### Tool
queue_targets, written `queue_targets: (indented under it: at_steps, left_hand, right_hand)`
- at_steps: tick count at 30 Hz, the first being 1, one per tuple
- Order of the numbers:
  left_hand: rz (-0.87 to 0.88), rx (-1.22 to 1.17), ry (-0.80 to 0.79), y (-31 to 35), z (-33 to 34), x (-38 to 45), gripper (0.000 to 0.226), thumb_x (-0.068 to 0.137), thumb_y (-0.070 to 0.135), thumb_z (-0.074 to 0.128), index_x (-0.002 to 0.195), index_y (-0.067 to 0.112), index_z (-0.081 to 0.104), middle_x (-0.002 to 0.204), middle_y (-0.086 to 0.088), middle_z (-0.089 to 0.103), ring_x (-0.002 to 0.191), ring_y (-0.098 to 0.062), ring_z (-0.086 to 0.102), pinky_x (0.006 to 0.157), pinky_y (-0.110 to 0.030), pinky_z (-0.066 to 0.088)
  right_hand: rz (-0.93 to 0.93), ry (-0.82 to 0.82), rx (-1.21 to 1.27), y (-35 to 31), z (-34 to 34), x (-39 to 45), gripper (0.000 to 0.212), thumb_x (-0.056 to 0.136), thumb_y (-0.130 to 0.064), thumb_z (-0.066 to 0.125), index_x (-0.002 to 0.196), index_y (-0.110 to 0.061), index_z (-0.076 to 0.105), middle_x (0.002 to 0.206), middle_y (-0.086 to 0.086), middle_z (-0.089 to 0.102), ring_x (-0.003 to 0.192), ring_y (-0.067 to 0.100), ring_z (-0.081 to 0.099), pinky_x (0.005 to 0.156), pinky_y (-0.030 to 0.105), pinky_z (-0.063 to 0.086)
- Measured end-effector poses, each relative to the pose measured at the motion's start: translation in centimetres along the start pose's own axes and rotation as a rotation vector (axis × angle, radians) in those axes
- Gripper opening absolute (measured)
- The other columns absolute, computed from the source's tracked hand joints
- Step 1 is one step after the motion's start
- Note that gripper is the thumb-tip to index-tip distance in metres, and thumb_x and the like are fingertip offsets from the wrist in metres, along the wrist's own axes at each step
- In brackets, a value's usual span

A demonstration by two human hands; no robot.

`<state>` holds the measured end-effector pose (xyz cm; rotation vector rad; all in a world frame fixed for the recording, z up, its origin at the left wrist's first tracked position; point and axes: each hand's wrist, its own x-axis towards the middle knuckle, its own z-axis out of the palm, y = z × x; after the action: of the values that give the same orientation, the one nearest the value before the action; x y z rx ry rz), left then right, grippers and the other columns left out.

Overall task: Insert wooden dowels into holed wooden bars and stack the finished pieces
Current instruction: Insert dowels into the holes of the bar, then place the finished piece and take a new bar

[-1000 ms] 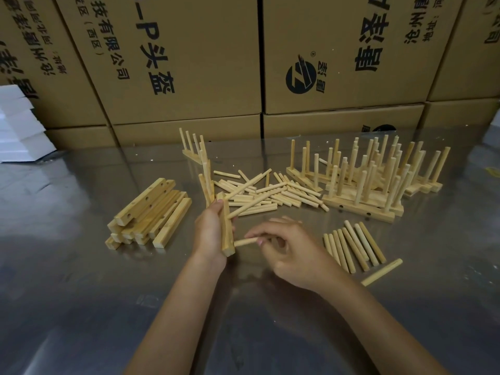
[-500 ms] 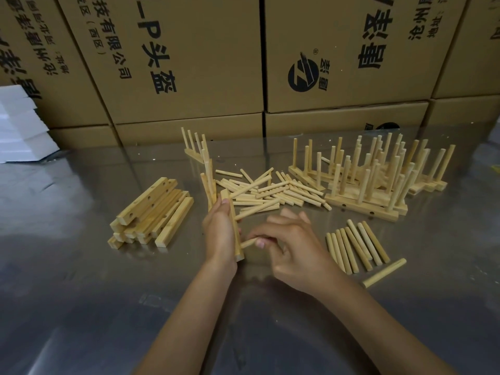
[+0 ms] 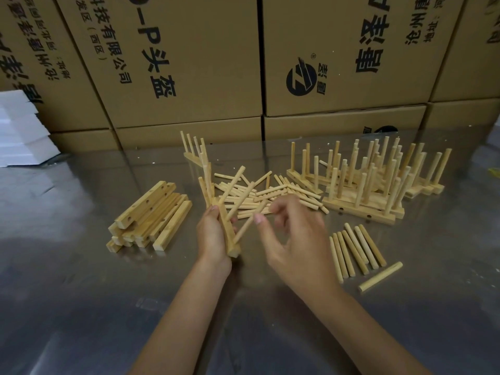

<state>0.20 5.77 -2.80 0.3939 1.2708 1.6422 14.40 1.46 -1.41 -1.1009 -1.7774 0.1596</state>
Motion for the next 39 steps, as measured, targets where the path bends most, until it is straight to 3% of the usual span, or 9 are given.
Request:
queue_targets:
  at_steps: [5,10,13,18,20,23,28,34,39]
  left_hand:
    - [-0.030,0.036,0.066,-0.3,0.7,-0.6,0.037,0.104,0.031,0.042,0.128,0.009,0.061,0.067,-0.001,0.057,0.059,-0.015,0.053,0.059,-0.030,0.047]
    - [0.016,0.237,0.048,0.9,0.3,-0.4,0.031,0.104,0.024,0.040,0.122,0.012,0.061,0.089,-0.012,0.070,0.073,-0.021,0.066,0.073,-0.039,0.058]
    - [0.162,0.580,0.069,2.0,-0.8,0.0,0.029,0.098,0.023,0.039,0.103,0.013,0.066,0.074,-0.012,0.074,0.060,-0.026,0.068,0.049,-0.030,0.050]
    - [0.362,1.140,0.384,4.6,-3.9,0.9,0.029,0.097,0.032,0.042,0.084,0.013,0.060,0.082,-0.006,0.057,0.082,-0.029,0.050,0.075,-0.036,0.037]
    - [0.414,1.171,0.446,5.3,-4.6,1.0,0.027,0.097,0.028,0.044,0.082,0.015,0.062,0.084,-0.010,0.059,0.081,-0.031,0.050,0.073,-0.036,0.036]
    - [0.533,1.055,0.535,5.6,-5.0,1.2,0.029,0.096,0.020,0.046,0.094,0.013,0.074,0.099,-0.021,0.068,0.096,-0.042,0.060,0.071,-0.035,0.038]
    - [0.567,1.013,0.528,5.9,-5.8,1.7,0.027,0.091,0.009,0.052,0.108,0.012,0.073,0.114,-0.019,0.068,0.115,-0.041,0.055,0.086,-0.044,0.046]
    - [0.497,1.073,0.434,5.3,-5.8,2.0,0.030,0.089,0.001,0.055,0.114,0.011,0.069,0.116,-0.015,0.068,0.111,-0.037,0.060,0.079,-0.035,0.039]
    - [0.489,1.233,0.411,5.0,-5.7,1.9,0.035,0.087,0.007,0.065,0.121,0.015,0.068,0.123,-0.015,0.063,0.114,-0.036,0.059,0.085,-0.040,0.045]
  right_hand:
    - [0.373,-0.521,0.265,0.2,1.8,-0.7,0.052,0.074,-0.074,0.055,0.078,-0.024,0.067,0.067,-0.007,0.068,0.060,0.006,0.060,0.064,0.037,0.050]
    - [0.376,-0.426,0.265,0.7,2.2,-0.7,0.032,0.080,-0.047,0.067,0.069,-0.017,0.067,0.061,-0.004,0.063,0.052,0.004,0.050,0.054,0.030,0.044]
    - [0.302,-0.386,0.185,0.9,1.6,-0.7,0.029,0.076,-0.043,0.068,0.060,-0.020,0.061,0.054,-0.006,0.058,0.049,0.004,0.047,0.048,0.018,0.035]
    - [0.163,-0.408,0.114,1.1,1.5,-0.9,0.030,0.080,-0.039,0.066,0.063,-0.014,0.062,0.062,0.008,0.059,0.062,0.011,0.049,0.059,0.008,0.029]
    - [0.085,-0.452,0.058,1.0,1.9,-1.4,0.033,0.084,-0.040,0.064,0.061,-0.018,0.057,0.057,0.003,0.057,0.065,0.015,0.051,0.064,0.003,0.027]
    - [-0.047,-0.484,-0.081,0.7,2.7,-1.7,0.039,0.089,-0.050,0.057,0.062,-0.025,0.046,0.061,-0.009,0.052,0.075,0.007,0.045,0.059,0.020,0.030]
    - [-0.160,-0.457,-0.150,0.1,5.1,-0.9,0.037,0.092,-0.055,0.054,0.071,-0.024,0.052,0.072,-0.013,0.049,0.080,0.008,0.043,0.069,0.025,0.027]
    - [-0.008,-0.486,-0.125,-1.0,9.4,1.4,0.037,0.090,-0.050,0.058,0.066,-0.027,0.041,0.078,0.001,0.062,0.081,0.024,0.058,0.067,0.034,0.042]
    - [0.069,-0.497,-0.193,-2.3,13.2,3.7,0.029,0.093,-0.043,0.056,0.073,-0.022,0.048,0.087,0.009,0.067,0.087,0.032,0.063,0.066,0.034,0.037]
